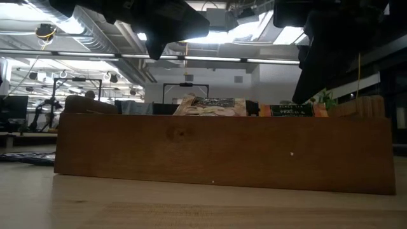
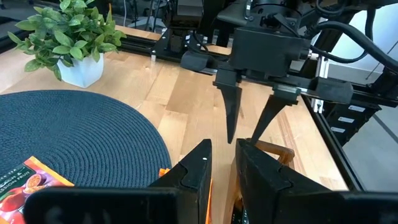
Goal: Pick & Place Tea
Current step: Adjust the wooden organizer
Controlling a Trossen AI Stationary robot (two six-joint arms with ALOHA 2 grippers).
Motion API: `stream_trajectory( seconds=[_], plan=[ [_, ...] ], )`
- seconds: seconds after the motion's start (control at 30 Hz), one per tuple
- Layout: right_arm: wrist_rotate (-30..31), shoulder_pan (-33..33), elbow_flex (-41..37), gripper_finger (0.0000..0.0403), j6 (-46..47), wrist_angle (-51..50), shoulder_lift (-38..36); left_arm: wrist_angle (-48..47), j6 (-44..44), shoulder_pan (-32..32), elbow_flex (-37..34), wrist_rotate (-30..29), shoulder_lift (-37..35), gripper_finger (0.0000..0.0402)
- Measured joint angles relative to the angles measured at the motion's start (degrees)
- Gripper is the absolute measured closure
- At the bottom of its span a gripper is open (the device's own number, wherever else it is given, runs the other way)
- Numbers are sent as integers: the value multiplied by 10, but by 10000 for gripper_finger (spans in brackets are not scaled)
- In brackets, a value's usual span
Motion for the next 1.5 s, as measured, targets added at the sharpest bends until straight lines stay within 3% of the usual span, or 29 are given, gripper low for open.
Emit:
stream_trajectory(
  seconds=[0.23, 0.47, 0.63, 0.7, 0.83, 0.93, 1.0, 1.2, 1.5],
  plan=[
    [-1, 0, 0, 231, -96, 10, -1, 0, 0, 0, 0, 0, 0, 333],
    [-7, 0, 0, 227, -205, 13, -46, 0, 0, 0, 0, 42, 0, 333],
    [-17, 0, 0, 226, -216, 8, -62, -9, -1, 0, 0, 50, 0, 333],
    [-58, 0, 0, 226, -223, 7, -62, -19, -6, 0, 0, 50, 0, 333],
    [-207, 2, 0, 230, -239, 25, -61, -39, -10, 0, 0, 78, 0, 333],
    [-283, 3, 0, 249, -213, 74, -52, -50, -5, 0, 0, 102, 0, 333],
    [-303, 3, 0, 272, -197, 103, -39, -56, -1, 0, 0, 111, 0, 333],
    [-331, 3, 0, 385, -157, 129, 21, -87, -4, 0, 0, 123, 0, 333],
    [-331, 7, 0, 397, -153, 197, 90, -106, -6, 0, 0, 110, 0, 334]
  ],
)
